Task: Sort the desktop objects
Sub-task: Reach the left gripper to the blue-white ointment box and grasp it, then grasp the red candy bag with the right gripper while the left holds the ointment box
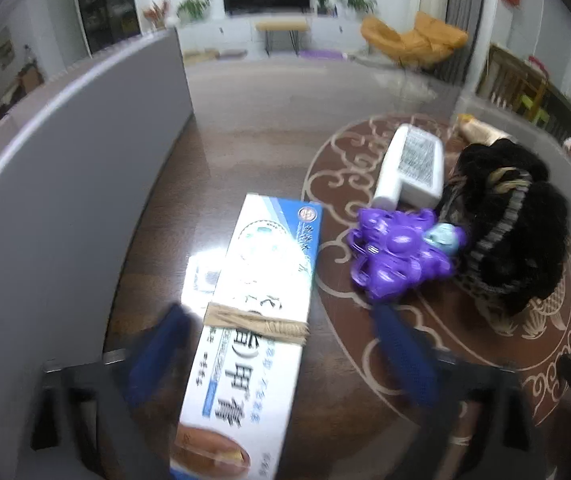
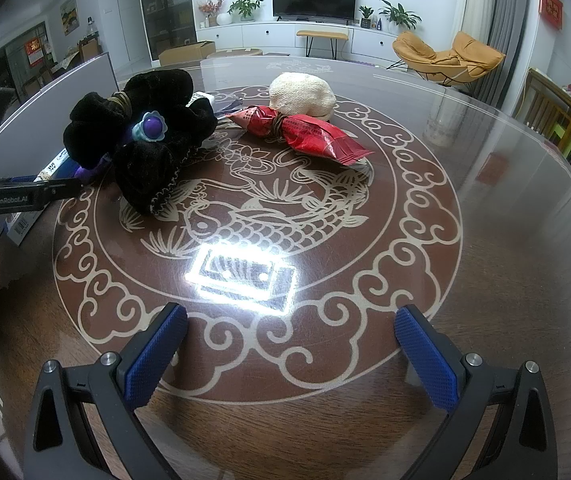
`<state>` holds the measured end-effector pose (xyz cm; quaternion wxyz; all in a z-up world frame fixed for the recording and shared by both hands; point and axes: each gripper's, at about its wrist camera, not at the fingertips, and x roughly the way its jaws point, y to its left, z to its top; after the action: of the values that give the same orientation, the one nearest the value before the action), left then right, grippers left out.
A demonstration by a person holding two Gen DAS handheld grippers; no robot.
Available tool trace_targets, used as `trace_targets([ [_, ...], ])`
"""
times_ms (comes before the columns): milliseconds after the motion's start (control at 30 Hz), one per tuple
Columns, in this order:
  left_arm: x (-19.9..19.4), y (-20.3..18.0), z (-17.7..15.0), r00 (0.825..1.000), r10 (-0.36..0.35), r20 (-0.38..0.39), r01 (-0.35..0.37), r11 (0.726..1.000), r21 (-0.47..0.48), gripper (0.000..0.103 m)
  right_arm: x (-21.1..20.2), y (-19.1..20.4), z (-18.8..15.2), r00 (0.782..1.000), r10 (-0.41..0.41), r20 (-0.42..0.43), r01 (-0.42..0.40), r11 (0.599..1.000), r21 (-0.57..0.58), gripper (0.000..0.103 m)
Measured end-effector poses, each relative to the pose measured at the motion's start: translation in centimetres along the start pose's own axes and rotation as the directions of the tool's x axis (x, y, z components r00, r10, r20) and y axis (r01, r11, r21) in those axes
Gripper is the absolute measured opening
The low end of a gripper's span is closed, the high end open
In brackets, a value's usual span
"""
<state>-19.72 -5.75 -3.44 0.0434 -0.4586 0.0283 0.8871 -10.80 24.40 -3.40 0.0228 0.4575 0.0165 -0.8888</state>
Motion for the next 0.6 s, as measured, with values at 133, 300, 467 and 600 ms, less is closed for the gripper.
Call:
trace_targets([
  [133,-1.8,-0.6,-2.0,1.0,-0.002,0.002,0.002,1.0,0.018,0.044,-0.1,-0.2,-0.1,1.0,0.018,0.001,-0.018,1.0,-0.013,0.103],
  [300,-4.5,-1.3,-6.2,0.999,-0.02,0.045,0.019,0.999,0.041,0.044,-1.9,-3.6,4.1,0.98,0.171,0.1,-0.164,0.984,-0.073,0.1],
  [467,-5.1,-1.4,-7.0,0.998,-0.02,0.055,0.019,1.0,0.018,0.044,3.7,-3.9,12.5,0.966,0.239,-0.102,-0.258,0.926,-0.276,0.079],
  [600,-4.7,-1.3,-6.9,0.998,-0.022,0.062,0.021,1.0,0.012,0.044,7.8,-2.2,13.5,0.956,0.198,-0.216,-0.266,0.893,-0.363,0.059],
])
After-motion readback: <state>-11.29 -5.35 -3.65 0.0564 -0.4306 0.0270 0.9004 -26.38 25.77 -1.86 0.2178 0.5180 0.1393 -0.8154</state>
